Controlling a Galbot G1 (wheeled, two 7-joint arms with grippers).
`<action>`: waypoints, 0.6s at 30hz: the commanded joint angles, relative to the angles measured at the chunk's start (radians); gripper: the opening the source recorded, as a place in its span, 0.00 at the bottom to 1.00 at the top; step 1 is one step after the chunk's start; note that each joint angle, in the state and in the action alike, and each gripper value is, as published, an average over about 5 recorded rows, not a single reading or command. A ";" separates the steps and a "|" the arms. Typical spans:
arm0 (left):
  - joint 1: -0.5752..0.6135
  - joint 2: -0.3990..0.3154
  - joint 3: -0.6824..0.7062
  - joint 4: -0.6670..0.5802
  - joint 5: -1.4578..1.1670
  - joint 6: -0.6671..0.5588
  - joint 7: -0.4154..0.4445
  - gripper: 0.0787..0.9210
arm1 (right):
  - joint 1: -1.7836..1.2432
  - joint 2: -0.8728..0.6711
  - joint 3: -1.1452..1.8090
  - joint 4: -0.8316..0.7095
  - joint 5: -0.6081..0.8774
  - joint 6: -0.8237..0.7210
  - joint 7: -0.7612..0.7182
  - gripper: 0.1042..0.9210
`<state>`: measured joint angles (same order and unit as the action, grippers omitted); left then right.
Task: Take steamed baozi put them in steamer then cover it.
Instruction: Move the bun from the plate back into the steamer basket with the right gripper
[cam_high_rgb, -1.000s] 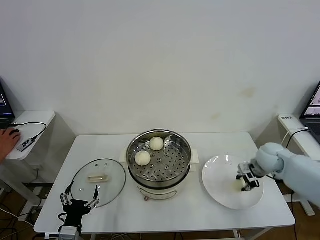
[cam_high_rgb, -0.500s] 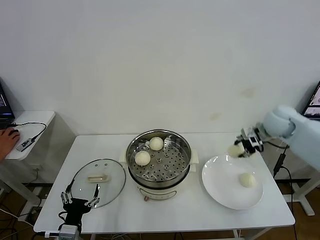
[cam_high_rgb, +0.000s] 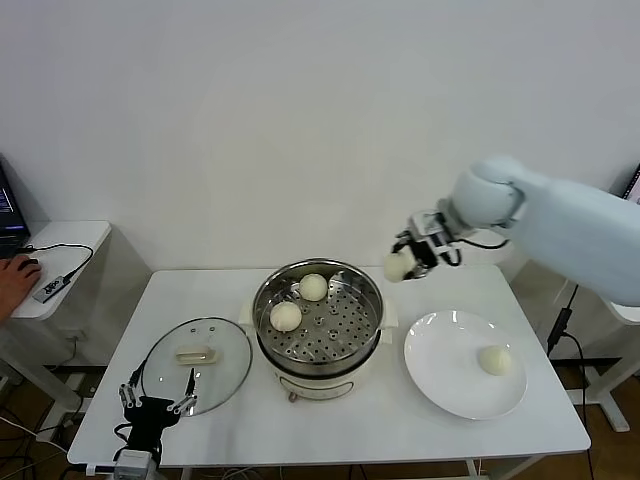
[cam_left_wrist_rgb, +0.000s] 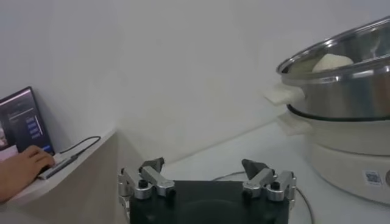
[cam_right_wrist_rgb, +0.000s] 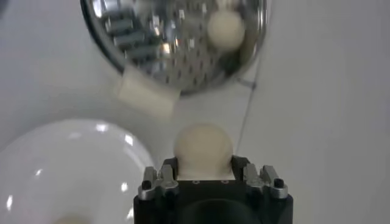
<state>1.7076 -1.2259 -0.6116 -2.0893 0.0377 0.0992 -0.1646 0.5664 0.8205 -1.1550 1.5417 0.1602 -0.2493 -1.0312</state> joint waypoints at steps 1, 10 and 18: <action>0.003 -0.003 0.003 -0.022 -0.108 0.007 0.009 0.88 | 0.021 0.188 -0.115 0.029 0.102 0.038 0.042 0.56; -0.001 -0.020 0.006 -0.049 -0.287 0.019 0.004 0.88 | -0.047 0.259 -0.145 -0.027 0.012 0.167 0.032 0.56; -0.009 -0.027 -0.004 -0.037 -0.234 0.002 0.003 0.88 | -0.095 0.304 -0.153 -0.102 -0.127 0.302 0.052 0.58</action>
<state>1.7000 -1.2492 -0.6138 -2.1203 -0.1657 0.1070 -0.1615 0.5156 1.0489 -1.2802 1.4956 0.1378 -0.0843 -0.9964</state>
